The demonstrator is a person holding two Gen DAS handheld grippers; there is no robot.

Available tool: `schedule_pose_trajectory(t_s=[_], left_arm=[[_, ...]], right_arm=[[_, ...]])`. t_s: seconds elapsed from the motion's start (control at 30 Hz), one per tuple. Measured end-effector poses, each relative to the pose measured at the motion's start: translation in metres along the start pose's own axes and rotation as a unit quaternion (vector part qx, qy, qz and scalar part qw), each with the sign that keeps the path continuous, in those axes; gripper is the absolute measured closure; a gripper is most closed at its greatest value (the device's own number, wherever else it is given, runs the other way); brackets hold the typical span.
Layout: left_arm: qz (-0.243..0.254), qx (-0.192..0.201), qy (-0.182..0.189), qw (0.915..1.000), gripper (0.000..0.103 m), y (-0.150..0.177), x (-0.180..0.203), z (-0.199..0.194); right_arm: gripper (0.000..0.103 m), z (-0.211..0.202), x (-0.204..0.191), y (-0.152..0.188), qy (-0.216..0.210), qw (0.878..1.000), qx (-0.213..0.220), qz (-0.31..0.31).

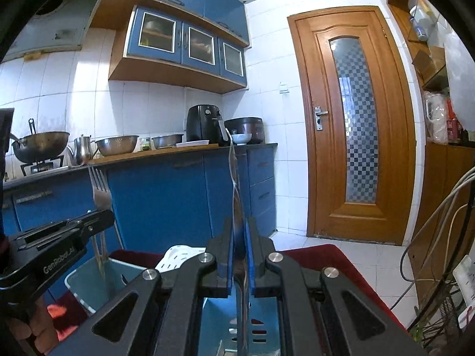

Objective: Organize utensils
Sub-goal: 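Carry both metal utensils above the blue Box holder and lower them in, then open the left tool over the holder while the right tool releases its utensil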

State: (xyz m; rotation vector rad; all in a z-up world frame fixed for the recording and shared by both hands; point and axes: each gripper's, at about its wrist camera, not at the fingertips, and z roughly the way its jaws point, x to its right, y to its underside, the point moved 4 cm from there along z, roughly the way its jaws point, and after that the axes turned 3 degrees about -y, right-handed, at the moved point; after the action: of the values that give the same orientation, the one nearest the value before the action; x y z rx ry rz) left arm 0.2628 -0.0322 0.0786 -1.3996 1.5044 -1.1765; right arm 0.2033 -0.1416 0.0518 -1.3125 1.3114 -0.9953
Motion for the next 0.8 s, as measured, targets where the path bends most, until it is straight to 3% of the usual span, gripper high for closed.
schedule_pose_trajectory(t_s=[0.27, 0.33, 0.4, 0.67, 0.8], left_arm=[[0.013, -0.025, 0.014, 0.9995, 0.102, 0.010, 0.006, 0.000], [0.015, -0.028, 0.015, 0.9994, 0.094, 0.011, 0.008, -0.002], [0.010, -0.024, 0.018, 0.9995, 0.076, 0.011, 0.008, -0.007], [0.005, -0.026, 0.025, 0.9994, 0.074, 0.007, 0.010, -0.023], [0.005, -0.027, 0.033, 0.9991, 0.068, 0.003, 0.010, -0.035]], right_arm=[[0.091, 0.001, 0.003, 0.009, -0.017, 0.999, -0.028, 0.020], [0.083, -0.001, 0.004, 0.008, -0.023, 0.999, -0.028, 0.027], [0.074, -0.004, 0.005, 0.007, -0.031, 0.999, -0.028, 0.034], [0.070, -0.017, 0.008, 0.000, -0.049, 0.997, -0.026, 0.062], [0.068, -0.027, 0.010, -0.006, -0.052, 0.996, -0.019, 0.067]])
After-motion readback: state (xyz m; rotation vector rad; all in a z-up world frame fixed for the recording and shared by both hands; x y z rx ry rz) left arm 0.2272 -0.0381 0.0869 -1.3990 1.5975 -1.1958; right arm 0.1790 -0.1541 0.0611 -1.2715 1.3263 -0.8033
